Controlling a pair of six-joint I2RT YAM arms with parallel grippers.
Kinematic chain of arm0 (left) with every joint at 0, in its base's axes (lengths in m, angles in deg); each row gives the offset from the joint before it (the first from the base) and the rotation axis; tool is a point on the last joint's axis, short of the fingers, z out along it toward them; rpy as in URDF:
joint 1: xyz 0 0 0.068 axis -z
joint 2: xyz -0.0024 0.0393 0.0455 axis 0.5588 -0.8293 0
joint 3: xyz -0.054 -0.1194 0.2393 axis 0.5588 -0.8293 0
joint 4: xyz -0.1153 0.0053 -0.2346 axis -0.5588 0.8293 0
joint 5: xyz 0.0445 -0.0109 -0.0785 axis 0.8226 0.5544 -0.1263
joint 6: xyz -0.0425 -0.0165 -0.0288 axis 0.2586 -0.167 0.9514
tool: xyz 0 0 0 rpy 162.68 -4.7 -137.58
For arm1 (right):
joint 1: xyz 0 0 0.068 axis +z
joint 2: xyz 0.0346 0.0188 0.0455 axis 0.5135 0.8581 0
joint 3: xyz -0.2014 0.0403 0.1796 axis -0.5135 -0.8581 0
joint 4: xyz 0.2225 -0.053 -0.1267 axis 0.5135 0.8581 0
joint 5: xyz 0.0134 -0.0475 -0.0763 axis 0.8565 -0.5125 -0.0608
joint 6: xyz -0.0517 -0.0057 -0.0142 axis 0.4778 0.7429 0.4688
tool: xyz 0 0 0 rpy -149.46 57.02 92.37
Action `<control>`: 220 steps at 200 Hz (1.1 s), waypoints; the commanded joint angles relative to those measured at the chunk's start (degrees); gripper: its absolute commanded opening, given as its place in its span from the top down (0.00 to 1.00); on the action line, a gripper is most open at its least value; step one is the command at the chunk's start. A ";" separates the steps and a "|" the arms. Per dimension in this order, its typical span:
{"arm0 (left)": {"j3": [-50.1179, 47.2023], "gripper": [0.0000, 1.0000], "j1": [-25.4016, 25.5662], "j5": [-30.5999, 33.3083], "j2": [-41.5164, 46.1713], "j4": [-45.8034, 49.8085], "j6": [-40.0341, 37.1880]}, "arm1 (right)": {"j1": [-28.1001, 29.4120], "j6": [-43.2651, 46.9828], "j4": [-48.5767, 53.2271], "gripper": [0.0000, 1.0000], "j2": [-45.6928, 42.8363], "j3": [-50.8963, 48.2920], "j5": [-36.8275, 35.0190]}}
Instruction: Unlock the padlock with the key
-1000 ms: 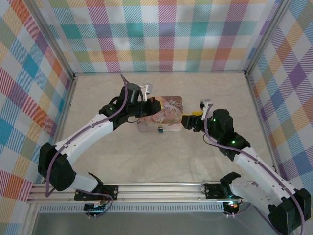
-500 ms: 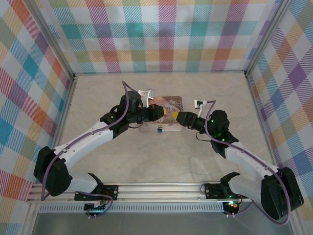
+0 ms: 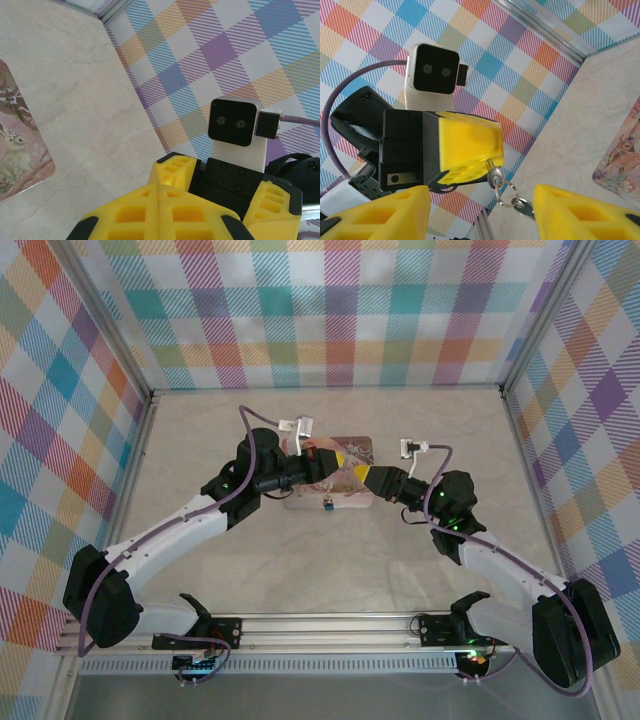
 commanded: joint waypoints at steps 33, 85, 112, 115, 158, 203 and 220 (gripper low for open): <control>-1.32 1.00 1.79 -1.44 1.39 -7.20 2.75 | 0.26 -0.92 -4.47 0.50 0.25 0.90 2.66; -1.39 1.00 3.20 -1.43 0.47 -9.04 3.37 | 0.46 -1.47 -5.48 0.56 0.01 0.99 2.80; -1.26 1.00 4.04 -1.09 0.03 -9.61 3.51 | 0.52 -1.95 -5.94 0.61 -0.01 1.11 3.16; -1.27 1.00 4.10 -1.04 -0.05 -9.62 3.54 | 0.52 -1.99 -6.00 0.62 -0.01 1.16 3.20; -1.18 1.00 4.64 -0.73 -0.37 -9.95 3.48 | 0.55 -2.60 -6.62 0.68 -0.28 0.74 3.03; -1.61 1.00 5.06 0.65 -0.03 -10.19 3.67 | 0.61 -2.81 -6.75 0.79 -0.54 0.82 3.56; -1.76 1.00 5.07 1.18 0.28 -10.28 3.72 | 0.61 -2.96 -7.08 0.87 -0.62 0.58 3.71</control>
